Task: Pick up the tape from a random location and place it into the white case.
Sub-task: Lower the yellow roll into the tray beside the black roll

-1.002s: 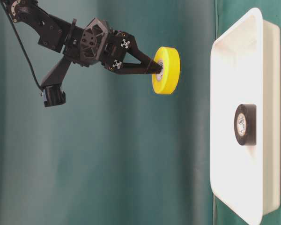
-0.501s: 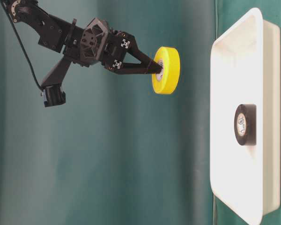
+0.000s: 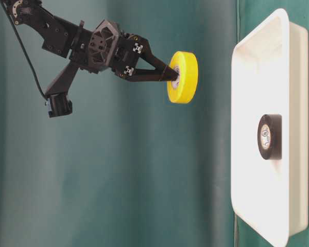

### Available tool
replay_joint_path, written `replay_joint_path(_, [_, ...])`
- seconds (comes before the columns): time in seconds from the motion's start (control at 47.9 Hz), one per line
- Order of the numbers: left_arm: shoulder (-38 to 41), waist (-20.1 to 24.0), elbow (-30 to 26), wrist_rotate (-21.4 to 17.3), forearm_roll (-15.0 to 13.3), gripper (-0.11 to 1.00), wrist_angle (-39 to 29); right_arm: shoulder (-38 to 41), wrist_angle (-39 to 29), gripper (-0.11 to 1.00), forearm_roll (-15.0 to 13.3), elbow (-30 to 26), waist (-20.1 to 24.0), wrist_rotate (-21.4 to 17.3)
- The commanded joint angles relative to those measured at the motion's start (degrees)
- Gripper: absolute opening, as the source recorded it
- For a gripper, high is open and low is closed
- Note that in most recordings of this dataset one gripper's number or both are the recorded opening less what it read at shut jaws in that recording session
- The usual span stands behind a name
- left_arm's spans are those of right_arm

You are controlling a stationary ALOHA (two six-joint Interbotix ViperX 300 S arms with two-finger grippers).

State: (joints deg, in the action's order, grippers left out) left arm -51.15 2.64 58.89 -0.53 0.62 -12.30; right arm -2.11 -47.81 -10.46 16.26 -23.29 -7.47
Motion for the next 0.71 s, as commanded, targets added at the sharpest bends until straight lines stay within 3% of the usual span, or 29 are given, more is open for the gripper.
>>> replay_joint_path(0.0, [0.26, 0.0, -0.79, 0.09, -0.09, 0.95, 0.44, -0.18, 0.7, 0.3, -0.09, -0.26, 0.0, -0.09])
replay_joint_path(0.689, [0.26, 0.0, -0.79, 0.18, -0.18, 0.95, 0.18, 11.25, 14.77, 0.3, -0.09, 6.06, -1.67, -0.18])
